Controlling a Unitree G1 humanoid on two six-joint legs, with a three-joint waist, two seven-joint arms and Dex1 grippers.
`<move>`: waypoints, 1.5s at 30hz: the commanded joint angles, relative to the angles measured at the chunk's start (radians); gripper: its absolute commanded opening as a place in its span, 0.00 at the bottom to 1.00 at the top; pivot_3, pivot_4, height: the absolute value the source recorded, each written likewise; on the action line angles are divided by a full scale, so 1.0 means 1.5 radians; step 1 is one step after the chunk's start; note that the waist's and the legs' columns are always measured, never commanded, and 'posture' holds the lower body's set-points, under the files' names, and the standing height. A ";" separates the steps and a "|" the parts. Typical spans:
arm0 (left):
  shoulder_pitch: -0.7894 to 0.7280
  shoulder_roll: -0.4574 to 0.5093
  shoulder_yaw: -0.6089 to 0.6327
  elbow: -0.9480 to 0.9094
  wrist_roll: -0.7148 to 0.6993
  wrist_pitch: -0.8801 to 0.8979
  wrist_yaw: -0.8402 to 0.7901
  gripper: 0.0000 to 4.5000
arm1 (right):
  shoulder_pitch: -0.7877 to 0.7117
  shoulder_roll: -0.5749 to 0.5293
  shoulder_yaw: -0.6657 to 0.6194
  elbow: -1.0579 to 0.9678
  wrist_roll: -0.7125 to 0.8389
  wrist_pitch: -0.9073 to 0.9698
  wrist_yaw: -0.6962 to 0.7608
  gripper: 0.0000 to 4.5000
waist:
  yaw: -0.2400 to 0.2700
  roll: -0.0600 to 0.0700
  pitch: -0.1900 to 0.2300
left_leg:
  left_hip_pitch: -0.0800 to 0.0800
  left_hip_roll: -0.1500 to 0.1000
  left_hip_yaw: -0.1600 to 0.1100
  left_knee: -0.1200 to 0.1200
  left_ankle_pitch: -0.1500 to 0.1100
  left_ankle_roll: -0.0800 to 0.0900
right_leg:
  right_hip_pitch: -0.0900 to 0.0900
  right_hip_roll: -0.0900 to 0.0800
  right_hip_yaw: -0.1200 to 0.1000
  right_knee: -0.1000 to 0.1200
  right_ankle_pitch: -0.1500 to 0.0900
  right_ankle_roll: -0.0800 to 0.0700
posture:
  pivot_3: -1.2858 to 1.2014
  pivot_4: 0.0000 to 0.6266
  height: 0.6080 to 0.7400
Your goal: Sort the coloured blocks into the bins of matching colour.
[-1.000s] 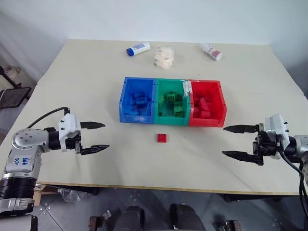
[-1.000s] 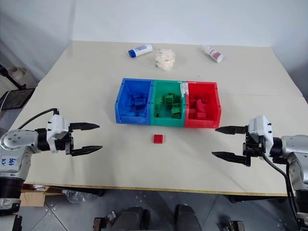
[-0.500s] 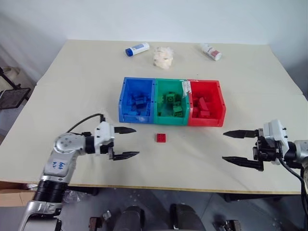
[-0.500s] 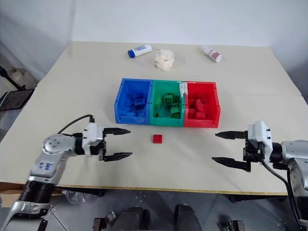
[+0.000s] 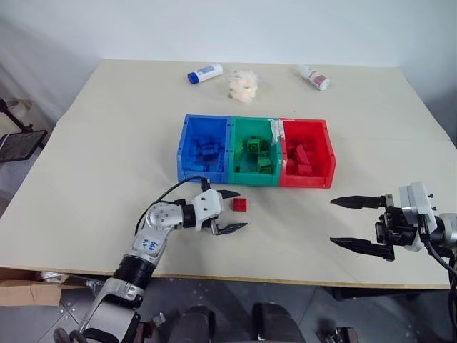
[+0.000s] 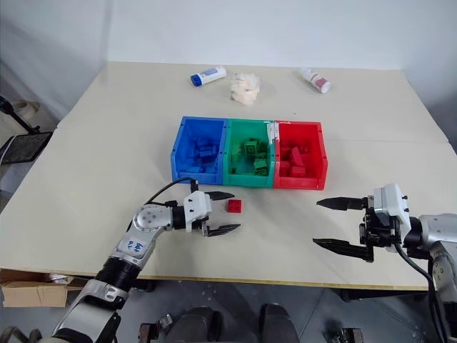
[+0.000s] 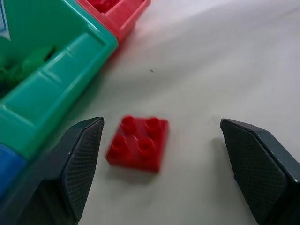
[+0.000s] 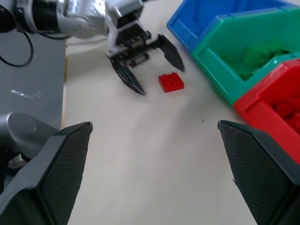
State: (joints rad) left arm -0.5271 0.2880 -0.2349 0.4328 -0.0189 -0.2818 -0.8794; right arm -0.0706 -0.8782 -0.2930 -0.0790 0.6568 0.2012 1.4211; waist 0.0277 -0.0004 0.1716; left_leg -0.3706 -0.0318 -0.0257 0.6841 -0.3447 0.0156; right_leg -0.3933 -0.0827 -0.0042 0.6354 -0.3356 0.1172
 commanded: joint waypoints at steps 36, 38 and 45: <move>-0.240 -0.160 0.034 0.060 -0.063 0.123 0.071 0.28 | 0.054 0.026 -0.136 -0.074 0.052 0.028 -0.125 1.00 | 0.003 -0.001 0.001 | -0.001 0.000 0.000 0.000 0.000 0.000 | 0.000 0.000 0.000 0.001 0.000 0.000 | 0.52 0.24 1.00; -0.297 -0.187 0.041 0.139 -0.054 0.093 0.093 0.28 | 0.063 0.033 -0.139 -0.085 0.052 0.028 -0.136 1.00 | 0.003 -0.001 0.001 | -0.001 0.000 0.000 0.000 0.000 0.000 | 0.000 0.001 0.000 0.001 0.000 0.000 | 0.52 0.24 1.00; -0.475 -0.265 0.087 0.406 -0.038 -0.018 0.187 0.45 | 0.089 0.055 -0.149 -0.116 0.051 0.022 -0.165 1.00 | 0.009 -0.003 0.002 | -0.001 -0.001 0.002 0.000 0.000 0.001 | -0.001 0.001 -0.004 0.001 0.001 0.002 | 0.52 0.24 1.00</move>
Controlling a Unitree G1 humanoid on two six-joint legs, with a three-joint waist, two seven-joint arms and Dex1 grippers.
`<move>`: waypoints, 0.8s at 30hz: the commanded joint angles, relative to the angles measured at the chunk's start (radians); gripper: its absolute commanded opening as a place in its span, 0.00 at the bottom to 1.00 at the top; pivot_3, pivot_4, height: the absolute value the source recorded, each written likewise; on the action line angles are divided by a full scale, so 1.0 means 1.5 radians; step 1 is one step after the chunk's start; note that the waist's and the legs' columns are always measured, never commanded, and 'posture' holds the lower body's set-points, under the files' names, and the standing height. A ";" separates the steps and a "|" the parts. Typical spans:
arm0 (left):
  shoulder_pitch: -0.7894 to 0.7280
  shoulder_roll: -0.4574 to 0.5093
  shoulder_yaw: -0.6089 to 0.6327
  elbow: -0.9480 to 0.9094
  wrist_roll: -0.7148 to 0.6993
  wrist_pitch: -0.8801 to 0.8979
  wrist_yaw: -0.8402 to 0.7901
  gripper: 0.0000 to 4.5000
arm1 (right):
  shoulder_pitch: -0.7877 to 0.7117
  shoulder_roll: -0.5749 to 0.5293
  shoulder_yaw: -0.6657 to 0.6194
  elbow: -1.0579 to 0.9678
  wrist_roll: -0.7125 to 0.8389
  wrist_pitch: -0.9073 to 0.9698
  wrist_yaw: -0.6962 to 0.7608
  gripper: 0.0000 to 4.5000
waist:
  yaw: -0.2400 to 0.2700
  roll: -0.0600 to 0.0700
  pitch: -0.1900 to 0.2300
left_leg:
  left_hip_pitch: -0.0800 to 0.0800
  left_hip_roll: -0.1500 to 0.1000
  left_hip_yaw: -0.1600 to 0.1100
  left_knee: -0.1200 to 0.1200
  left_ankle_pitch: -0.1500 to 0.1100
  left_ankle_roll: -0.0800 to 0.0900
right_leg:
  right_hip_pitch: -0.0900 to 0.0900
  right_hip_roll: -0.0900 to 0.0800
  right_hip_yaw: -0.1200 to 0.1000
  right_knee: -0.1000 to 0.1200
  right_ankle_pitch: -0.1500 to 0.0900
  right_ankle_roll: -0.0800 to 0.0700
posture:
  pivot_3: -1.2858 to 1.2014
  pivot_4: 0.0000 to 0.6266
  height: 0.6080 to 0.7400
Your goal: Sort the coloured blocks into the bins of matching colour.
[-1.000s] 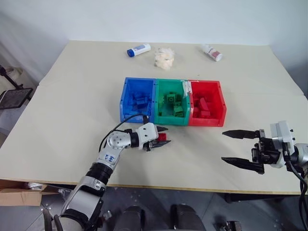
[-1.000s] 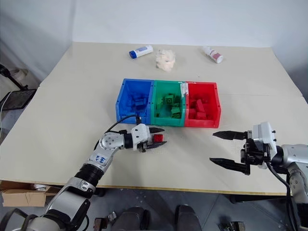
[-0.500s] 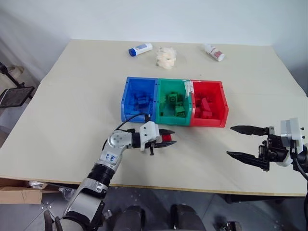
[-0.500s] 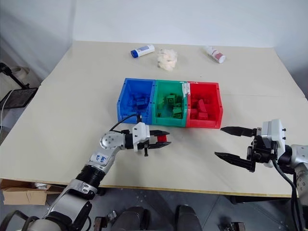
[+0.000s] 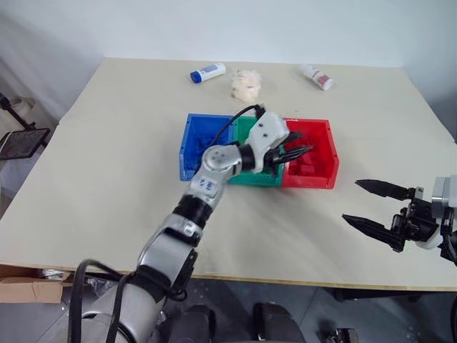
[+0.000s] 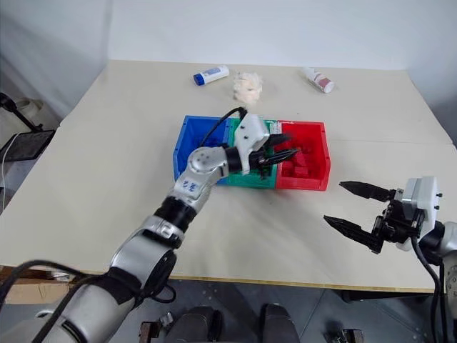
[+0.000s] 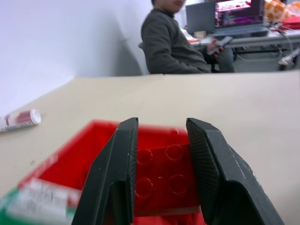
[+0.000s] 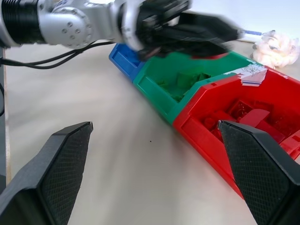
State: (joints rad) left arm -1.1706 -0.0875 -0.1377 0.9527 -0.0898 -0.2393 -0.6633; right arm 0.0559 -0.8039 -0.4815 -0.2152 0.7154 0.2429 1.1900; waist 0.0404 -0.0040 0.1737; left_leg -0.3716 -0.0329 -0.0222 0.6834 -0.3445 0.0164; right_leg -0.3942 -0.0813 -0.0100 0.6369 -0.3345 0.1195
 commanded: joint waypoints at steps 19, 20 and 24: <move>0.137 0.161 0.053 -0.191 -0.076 -0.003 -0.291 0.99 | -0.074 -0.026 -0.004 0.077 -0.016 -0.010 0.010 1.00 | -0.012 0.000 0.000 | 0.001 0.001 0.002 0.000 0.000 0.000 | -0.002 0.000 0.002 0.003 0.000 0.000 | 0.52 0.24 1.00; 0.175 0.191 0.053 -0.250 -0.091 0.038 -0.313 0.99 | -0.083 -0.030 0.000 0.084 -0.019 -0.009 0.013 1.00 | -0.013 0.000 0.000 | 0.000 0.001 0.002 0.000 0.000 0.000 | -0.002 0.000 0.002 0.003 0.000 0.000 | 0.52 0.24 1.00; 0.311 0.313 0.068 -0.440 -0.151 0.189 -0.368 0.99 | -0.123 -0.049 0.020 0.118 -0.032 -0.006 0.036 1.00 | -0.014 0.001 0.000 | 0.000 0.002 0.001 0.000 0.000 0.000 | -0.002 0.000 0.007 0.004 0.000 0.000 | 0.52 0.24 1.00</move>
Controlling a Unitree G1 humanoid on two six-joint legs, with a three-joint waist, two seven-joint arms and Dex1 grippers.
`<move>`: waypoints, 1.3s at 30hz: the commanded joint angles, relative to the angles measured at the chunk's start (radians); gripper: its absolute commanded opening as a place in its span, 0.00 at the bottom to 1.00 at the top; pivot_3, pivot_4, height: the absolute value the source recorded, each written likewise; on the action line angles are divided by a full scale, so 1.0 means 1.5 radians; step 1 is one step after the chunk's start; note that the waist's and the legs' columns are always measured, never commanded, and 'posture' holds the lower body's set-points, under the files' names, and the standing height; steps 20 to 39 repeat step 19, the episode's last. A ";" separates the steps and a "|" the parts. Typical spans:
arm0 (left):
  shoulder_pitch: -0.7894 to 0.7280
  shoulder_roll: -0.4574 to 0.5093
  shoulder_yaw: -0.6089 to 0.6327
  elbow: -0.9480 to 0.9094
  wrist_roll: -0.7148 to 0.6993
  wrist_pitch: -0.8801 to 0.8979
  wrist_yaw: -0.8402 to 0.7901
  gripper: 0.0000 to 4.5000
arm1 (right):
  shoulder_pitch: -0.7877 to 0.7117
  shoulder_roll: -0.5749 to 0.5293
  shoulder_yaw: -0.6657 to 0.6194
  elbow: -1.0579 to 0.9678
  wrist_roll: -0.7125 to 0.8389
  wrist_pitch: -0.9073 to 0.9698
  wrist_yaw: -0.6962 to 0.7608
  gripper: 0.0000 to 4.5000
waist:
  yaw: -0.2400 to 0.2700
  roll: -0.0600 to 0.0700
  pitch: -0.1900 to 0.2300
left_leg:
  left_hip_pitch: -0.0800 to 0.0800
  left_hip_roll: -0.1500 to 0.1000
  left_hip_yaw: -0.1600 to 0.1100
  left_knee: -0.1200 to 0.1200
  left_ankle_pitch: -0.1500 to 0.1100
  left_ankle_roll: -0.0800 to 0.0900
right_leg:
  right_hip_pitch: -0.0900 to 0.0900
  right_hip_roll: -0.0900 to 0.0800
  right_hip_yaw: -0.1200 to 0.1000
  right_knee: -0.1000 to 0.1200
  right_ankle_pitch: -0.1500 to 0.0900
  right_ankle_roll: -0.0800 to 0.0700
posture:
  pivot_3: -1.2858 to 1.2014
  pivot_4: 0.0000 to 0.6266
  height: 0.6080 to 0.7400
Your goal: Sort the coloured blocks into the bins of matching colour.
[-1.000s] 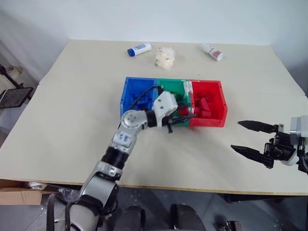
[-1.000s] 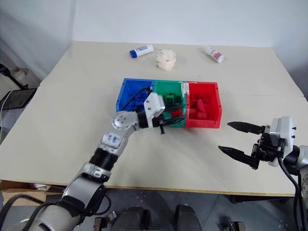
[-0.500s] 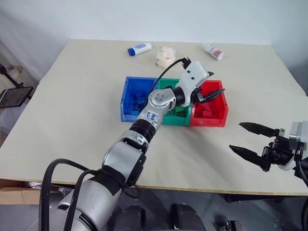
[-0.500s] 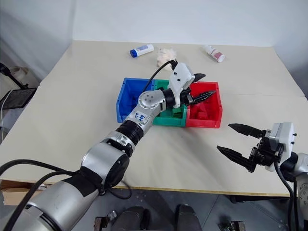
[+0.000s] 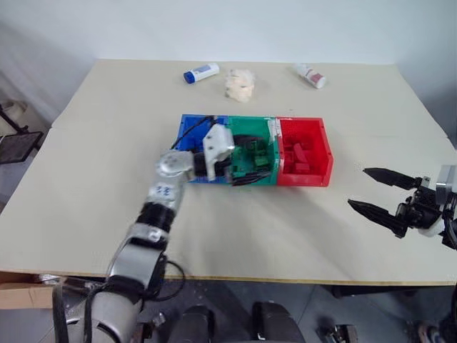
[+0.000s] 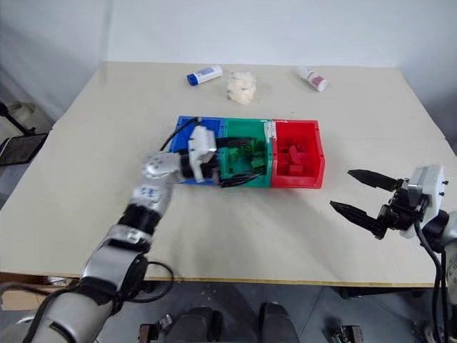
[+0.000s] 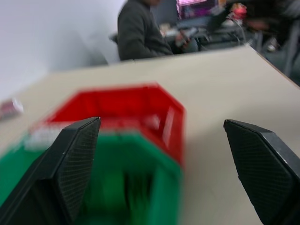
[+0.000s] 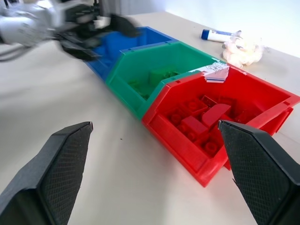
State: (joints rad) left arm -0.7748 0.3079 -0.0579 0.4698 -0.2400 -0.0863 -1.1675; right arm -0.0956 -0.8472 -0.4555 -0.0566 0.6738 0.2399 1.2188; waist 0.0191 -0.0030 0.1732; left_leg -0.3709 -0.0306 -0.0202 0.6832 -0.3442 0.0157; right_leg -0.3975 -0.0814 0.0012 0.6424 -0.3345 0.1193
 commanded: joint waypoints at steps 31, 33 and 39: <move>0.134 0.269 0.183 -0.015 -0.099 0.082 -0.027 0.99 | -0.051 -0.068 0.073 0.093 -0.091 -0.056 0.114 1.00 | 0.001 0.000 0.000 | 0.000 0.000 -0.001 0.000 -0.001 0.001 | 0.001 -0.001 -0.001 -0.003 0.000 0.000 | 0.52 0.24 1.00; 0.134 0.269 0.183 -0.015 -0.099 0.082 -0.027 0.99 | -0.051 -0.068 0.073 0.093 -0.091 -0.056 0.114 1.00 | 0.001 0.000 0.000 | 0.000 0.000 -0.001 0.000 -0.001 0.001 | 0.001 -0.001 -0.001 -0.003 0.000 0.000 | 0.52 0.24 1.00; 0.134 0.269 0.183 -0.015 -0.099 0.082 -0.027 0.99 | -0.051 -0.068 0.073 0.093 -0.091 -0.056 0.114 1.00 | 0.001 0.000 0.000 | 0.000 0.000 -0.001 0.000 -0.001 0.001 | 0.001 -0.001 -0.001 -0.003 0.000 0.000 | 0.52 0.24 1.00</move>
